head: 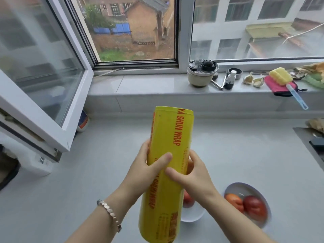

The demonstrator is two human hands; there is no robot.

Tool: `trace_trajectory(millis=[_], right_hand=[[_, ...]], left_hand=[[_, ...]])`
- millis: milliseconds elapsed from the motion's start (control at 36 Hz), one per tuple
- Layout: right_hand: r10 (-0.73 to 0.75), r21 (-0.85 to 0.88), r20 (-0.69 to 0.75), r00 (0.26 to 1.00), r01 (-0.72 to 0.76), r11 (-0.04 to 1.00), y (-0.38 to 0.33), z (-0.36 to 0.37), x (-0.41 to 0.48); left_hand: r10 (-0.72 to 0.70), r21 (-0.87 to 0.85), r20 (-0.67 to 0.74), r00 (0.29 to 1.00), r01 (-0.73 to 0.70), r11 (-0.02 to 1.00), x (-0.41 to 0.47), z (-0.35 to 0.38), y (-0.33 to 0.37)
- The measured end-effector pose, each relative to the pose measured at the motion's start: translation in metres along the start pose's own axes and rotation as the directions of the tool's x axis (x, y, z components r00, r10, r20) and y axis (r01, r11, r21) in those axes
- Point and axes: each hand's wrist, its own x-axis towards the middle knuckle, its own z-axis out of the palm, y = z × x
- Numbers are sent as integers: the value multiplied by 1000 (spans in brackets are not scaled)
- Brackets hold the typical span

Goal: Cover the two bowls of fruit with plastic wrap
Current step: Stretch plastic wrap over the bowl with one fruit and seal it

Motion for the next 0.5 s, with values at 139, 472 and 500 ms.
trace_trajectory(millis=[139,472,500], right_hand=[[166,-111,-34,986,-169,979,11,-18,-12],[37,-261,-252,967,-105,960,24,-74,-6],[37,-252,-248,968,-101,962,26,-73,-5]], left_hand=[[-190,-37,171,967,199,979,-5,8,-33],[-320,0,144,936,324,946,-24,21,-72],[-319,20,141,937,319,947,-25,22,-74]])
